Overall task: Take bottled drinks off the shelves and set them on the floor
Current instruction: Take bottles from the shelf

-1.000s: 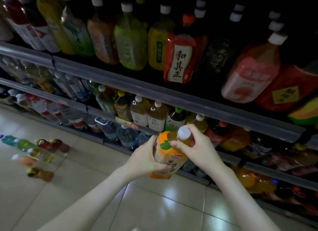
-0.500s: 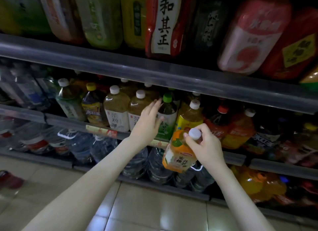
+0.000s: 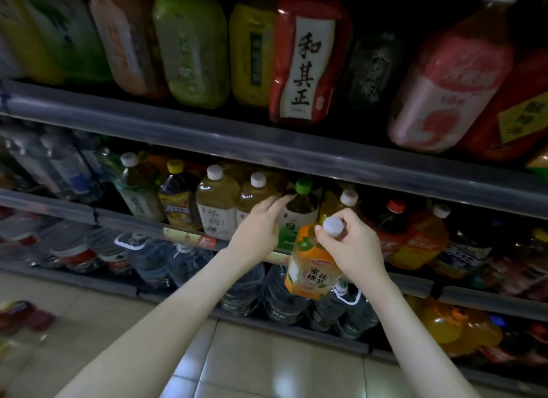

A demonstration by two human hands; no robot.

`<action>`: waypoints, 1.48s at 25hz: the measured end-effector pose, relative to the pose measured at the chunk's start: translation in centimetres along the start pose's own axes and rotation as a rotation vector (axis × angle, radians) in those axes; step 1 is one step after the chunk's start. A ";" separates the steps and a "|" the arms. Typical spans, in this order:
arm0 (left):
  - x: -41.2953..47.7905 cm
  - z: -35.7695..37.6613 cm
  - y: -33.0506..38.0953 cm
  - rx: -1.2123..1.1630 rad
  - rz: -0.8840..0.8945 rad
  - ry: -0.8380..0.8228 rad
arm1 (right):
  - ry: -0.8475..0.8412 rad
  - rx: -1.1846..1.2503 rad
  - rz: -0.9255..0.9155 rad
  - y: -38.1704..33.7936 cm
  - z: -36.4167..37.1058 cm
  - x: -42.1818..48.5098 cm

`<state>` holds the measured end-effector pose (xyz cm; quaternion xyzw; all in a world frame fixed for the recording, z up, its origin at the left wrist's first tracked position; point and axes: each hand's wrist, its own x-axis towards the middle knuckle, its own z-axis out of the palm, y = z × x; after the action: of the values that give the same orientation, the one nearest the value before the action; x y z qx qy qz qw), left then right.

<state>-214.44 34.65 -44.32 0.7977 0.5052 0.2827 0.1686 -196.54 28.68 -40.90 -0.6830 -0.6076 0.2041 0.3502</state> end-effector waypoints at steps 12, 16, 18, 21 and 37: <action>-8.9 -13.7 -7.6 0.084 -0.342 -0.106 | -0.174 0.015 -0.021 -15.8 3.3 -0.8; -9.9 -17.7 -15.8 0.125 -0.422 -0.054 | -0.148 0.015 0.054 -18.9 9.6 -1.1; -9.3 -20.0 -19.1 0.147 -0.400 -0.101 | -0.113 0.048 0.108 -20.9 12.6 -1.3; -7.6 -21.6 -22.8 0.178 -0.308 -0.132 | -0.082 0.084 0.156 -22.9 16.5 -1.0; 0.6 -17.2 -26.7 0.194 -0.210 0.088 | 0.108 0.160 0.172 -19.7 24.4 0.0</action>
<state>-243.96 46.43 -45.51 0.7398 0.6179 0.2480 0.0969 -227.24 34.62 -42.96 -0.7125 -0.5088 0.2443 0.4168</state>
